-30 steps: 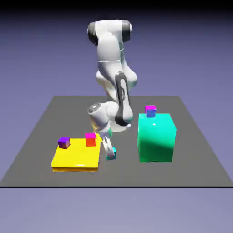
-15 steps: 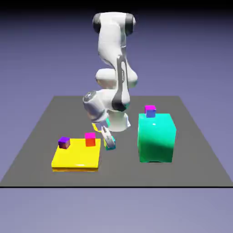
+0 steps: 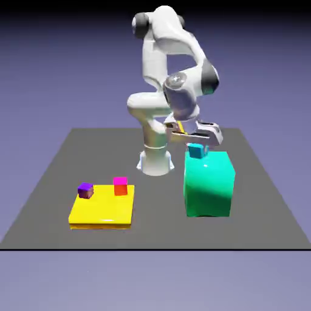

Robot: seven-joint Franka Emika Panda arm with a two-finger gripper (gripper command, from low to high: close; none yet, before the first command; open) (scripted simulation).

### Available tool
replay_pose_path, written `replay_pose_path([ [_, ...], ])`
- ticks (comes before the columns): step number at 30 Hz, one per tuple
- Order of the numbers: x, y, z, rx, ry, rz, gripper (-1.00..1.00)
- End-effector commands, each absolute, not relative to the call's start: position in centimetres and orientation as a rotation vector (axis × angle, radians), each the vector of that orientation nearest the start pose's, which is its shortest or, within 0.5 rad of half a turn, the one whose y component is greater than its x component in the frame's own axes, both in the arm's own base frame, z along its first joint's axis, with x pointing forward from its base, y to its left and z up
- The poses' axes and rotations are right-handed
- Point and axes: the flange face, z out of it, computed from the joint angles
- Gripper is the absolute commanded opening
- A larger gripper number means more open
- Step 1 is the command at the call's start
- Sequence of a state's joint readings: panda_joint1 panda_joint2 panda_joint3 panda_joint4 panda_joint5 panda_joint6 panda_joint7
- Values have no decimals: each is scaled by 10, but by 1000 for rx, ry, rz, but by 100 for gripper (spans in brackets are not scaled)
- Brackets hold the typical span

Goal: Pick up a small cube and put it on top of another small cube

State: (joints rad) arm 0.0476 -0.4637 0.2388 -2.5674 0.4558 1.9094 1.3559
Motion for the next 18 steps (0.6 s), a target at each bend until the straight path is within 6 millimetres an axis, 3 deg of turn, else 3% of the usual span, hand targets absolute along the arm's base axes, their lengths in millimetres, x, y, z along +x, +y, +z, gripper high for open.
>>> replay_pose_path([
  [1, 342, 140, 411, -2439, 1812, 527, -100],
  [7, 281, 163, 441, -2632, 1746, 426, -100],
  [9, 275, 166, 447, -2648, 1740, 407, -100],
  [13, 264, 171, 382, -2648, 1739, 408, -100],
  [14, 263, 171, 379, -2648, 1740, 407, -100],
  [15, 263, 171, 379, -2648, 1740, 407, 100],
  [16, 263, 171, 379, -2648, 1740, 407, 100],
  [18, 270, 170, 411, -2648, 1736, 411, 100],
])
